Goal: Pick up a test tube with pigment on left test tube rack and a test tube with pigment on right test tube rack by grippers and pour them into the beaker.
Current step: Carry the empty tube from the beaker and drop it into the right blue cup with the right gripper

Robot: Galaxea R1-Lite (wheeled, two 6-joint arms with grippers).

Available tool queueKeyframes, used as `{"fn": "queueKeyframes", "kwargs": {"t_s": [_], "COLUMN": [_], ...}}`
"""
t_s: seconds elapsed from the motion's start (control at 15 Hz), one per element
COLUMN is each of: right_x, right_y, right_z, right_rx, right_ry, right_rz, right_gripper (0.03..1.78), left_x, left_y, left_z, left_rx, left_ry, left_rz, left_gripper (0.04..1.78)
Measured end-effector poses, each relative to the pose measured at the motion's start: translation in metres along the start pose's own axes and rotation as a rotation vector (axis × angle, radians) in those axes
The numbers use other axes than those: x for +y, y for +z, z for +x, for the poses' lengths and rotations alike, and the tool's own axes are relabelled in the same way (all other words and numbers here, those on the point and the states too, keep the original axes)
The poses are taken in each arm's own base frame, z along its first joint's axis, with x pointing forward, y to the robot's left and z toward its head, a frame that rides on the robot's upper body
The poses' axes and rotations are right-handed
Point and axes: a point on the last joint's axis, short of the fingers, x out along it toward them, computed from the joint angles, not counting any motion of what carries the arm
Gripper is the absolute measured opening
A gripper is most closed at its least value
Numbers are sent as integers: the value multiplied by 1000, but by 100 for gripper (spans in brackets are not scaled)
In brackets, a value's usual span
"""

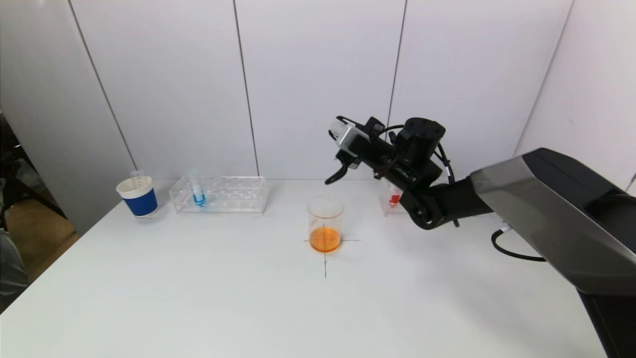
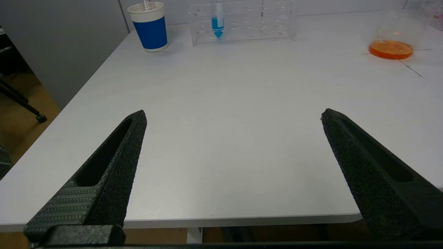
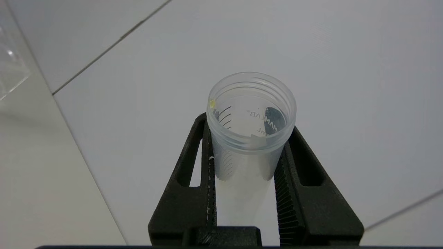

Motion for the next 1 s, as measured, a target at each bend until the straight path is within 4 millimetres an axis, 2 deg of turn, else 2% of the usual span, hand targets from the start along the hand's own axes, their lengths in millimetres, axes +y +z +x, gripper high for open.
{"fn": "queueKeyframes", "kwargs": {"t_s": [0.53, 0.73, 1.0], "right_x": [-41, -75, -122], "right_y": [26, 25, 8], "right_z": [-8, -15, -35], "right_rx": [314, 436, 556], "right_ry": [-189, -296, -377], "right_rz": [427, 558, 646], "right_gripper": [53, 53, 53], "left_x": [0, 0, 0], "left_y": [0, 0, 0], "left_z": [0, 0, 0], "left_rx": [0, 0, 0], "left_ry": [0, 0, 0], "left_rz": [0, 0, 0], "left_gripper": [176, 176, 176]}}
